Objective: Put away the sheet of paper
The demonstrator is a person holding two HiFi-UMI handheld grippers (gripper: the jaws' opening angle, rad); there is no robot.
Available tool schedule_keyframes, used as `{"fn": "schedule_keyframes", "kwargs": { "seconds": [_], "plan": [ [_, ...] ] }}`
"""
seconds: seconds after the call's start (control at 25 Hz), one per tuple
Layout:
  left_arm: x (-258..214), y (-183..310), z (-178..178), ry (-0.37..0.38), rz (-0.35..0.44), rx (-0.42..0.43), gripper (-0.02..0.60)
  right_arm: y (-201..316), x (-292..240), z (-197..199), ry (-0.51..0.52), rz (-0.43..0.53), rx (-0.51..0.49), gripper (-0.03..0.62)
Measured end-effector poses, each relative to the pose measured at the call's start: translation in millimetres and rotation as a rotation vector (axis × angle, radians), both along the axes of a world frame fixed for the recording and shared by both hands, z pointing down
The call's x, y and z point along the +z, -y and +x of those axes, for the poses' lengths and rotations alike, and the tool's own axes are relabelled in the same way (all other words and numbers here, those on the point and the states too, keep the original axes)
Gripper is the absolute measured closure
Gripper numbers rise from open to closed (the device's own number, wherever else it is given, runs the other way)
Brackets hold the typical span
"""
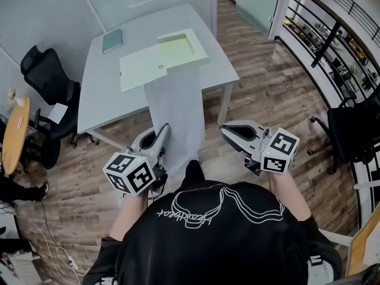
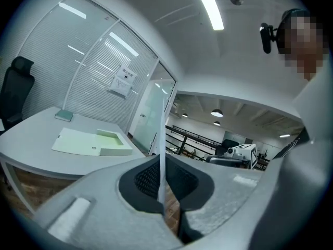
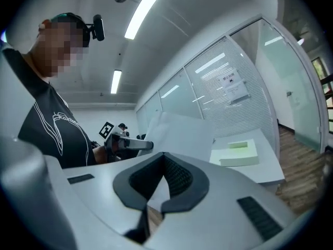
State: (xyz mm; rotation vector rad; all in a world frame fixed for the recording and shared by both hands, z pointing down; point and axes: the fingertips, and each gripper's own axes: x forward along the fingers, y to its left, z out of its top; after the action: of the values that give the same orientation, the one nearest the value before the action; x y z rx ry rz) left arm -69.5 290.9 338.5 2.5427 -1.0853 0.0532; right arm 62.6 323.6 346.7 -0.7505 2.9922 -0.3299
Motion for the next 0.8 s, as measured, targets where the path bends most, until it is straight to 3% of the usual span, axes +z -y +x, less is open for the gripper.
{"fn": "schedule_keyframes", "kwargs": {
  "seconds": [0.56,0.8],
  "plan": [
    [15.0,248.1,-64.2,-0.025,-0.102,0.003,0.571,259.0,5.1,-36.7,0.077,-0.152,0.153,0.585],
    [18.0,332.1,-86.8,-0.041,-0.117,0.0,0.571,342.2,-1.2,-58.9,0.072,-0.161,0.178,0.585]
  ]
}}
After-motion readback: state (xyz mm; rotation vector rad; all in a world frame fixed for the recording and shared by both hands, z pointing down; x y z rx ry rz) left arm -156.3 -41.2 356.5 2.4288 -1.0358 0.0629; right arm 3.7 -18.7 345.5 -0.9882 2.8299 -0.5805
